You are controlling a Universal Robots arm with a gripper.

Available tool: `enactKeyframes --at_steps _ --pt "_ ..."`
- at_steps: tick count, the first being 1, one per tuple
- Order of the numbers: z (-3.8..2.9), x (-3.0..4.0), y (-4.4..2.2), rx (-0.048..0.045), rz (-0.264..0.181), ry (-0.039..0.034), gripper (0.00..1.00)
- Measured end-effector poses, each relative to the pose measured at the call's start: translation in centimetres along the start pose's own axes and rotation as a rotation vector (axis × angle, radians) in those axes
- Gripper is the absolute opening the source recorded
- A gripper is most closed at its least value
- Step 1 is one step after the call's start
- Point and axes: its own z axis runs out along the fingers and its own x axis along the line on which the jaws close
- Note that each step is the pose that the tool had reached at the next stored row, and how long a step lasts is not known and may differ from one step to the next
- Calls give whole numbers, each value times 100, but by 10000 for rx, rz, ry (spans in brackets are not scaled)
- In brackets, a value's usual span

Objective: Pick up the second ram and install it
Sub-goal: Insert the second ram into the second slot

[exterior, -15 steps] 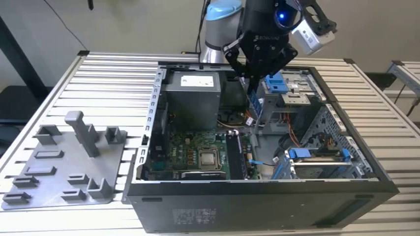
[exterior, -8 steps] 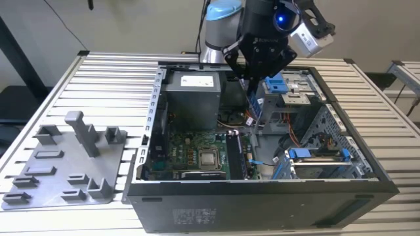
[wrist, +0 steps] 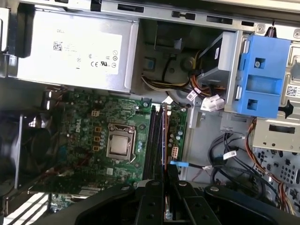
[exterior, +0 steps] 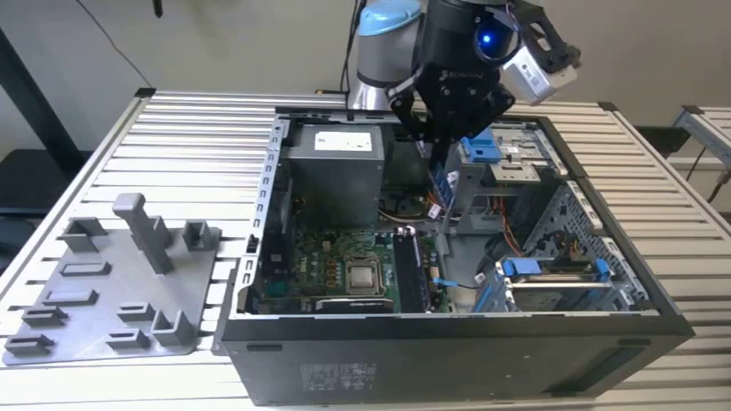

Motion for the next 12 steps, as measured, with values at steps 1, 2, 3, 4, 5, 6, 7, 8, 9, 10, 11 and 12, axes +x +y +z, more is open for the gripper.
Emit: enactKeyframes --at_steps 1,2,3,4,5,6,7,8,9,10,11,12 --pt "7 0 1 -1 6 0 14" --pt "13 0 1 -1 12 0 14" --pt "19 -1 2 0 18 0 14" --pt "25 0 3 0 25 0 14" --pt "32 0 3 0 31 0 14" --pt "38 0 4 0 36 0 14" --pt "45 0 5 -1 40 0 14" --pt "52 0 6 -1 43 0 14" --pt "59 -1 7 -1 45 0 14" --pt "66 -1 8 -1 47 0 14" --pt "72 -1 9 0 50 0 14" --pt "79 -1 11 -1 53 0 14"
